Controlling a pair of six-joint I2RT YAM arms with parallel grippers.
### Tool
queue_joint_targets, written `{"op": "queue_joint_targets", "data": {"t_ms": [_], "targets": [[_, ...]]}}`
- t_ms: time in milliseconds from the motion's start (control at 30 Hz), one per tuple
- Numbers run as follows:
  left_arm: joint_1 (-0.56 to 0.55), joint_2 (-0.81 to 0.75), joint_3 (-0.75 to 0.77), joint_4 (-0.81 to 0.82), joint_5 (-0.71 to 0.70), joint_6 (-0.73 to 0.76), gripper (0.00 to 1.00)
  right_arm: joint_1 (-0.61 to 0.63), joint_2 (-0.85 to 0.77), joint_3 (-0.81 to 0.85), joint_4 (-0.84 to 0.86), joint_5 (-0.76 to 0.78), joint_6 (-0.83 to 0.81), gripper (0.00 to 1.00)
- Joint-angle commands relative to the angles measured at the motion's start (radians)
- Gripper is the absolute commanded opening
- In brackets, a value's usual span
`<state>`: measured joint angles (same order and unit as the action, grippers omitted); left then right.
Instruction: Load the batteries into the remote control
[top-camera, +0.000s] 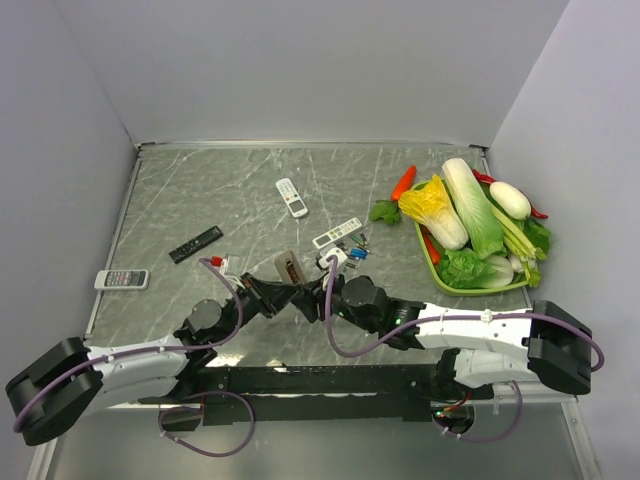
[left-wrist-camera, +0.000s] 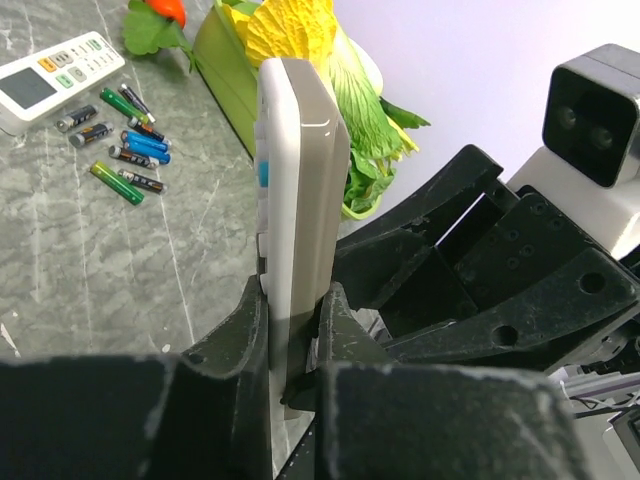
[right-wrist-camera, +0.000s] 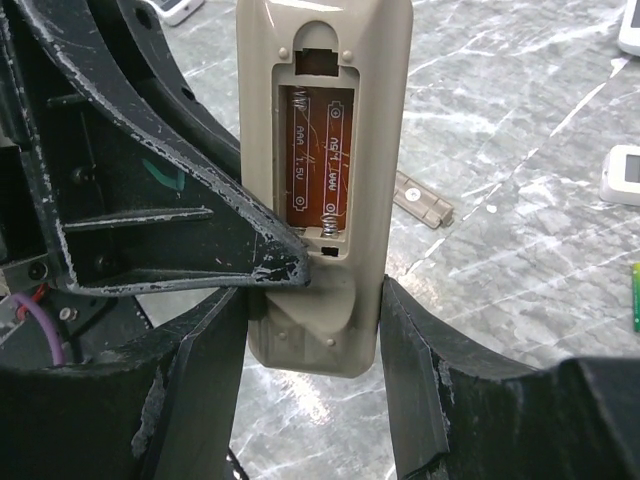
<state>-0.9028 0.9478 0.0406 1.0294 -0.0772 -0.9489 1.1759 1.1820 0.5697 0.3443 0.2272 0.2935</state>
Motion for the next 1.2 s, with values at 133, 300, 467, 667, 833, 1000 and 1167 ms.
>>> {"op": "queue_joint_targets", "data": {"t_ms": [133,300,467,667,833,1000,1167], "targets": [[-0.01,-0.211,-0.073,-0.23,-0.055,0.114,0.01,-0.048,-0.12,0.14,-0.19,-0.115,0.021,0.65],[-0.008,-0.299,-0.076,-0.327,-0.039,0.186,0.01,-0.11,-0.121,0.26,-0.335,-0.196,0.038,0.88],[-0.008,-0.31,-0.058,-0.335,0.005,0.214,0.01,-0.125,-0.01,0.401,-0.406,-0.193,0.047,0.98],[-0.007,-0.267,-0.048,-0.296,0.04,0.226,0.01,-0.124,0.143,0.501,-0.452,-0.166,0.111,0.97],[-0.007,-0.235,-0.047,-0.261,0.062,0.223,0.01,-0.125,0.218,0.513,-0.433,-0.177,0.137,0.83],[-0.008,-0.218,-0.048,-0.246,0.062,0.226,0.04,-0.125,0.246,0.521,-0.409,-0.187,0.159,0.37],[-0.008,-0.192,-0.048,-0.244,0.053,0.234,0.43,-0.127,0.235,0.521,-0.401,-0.157,0.188,0.0]]}}
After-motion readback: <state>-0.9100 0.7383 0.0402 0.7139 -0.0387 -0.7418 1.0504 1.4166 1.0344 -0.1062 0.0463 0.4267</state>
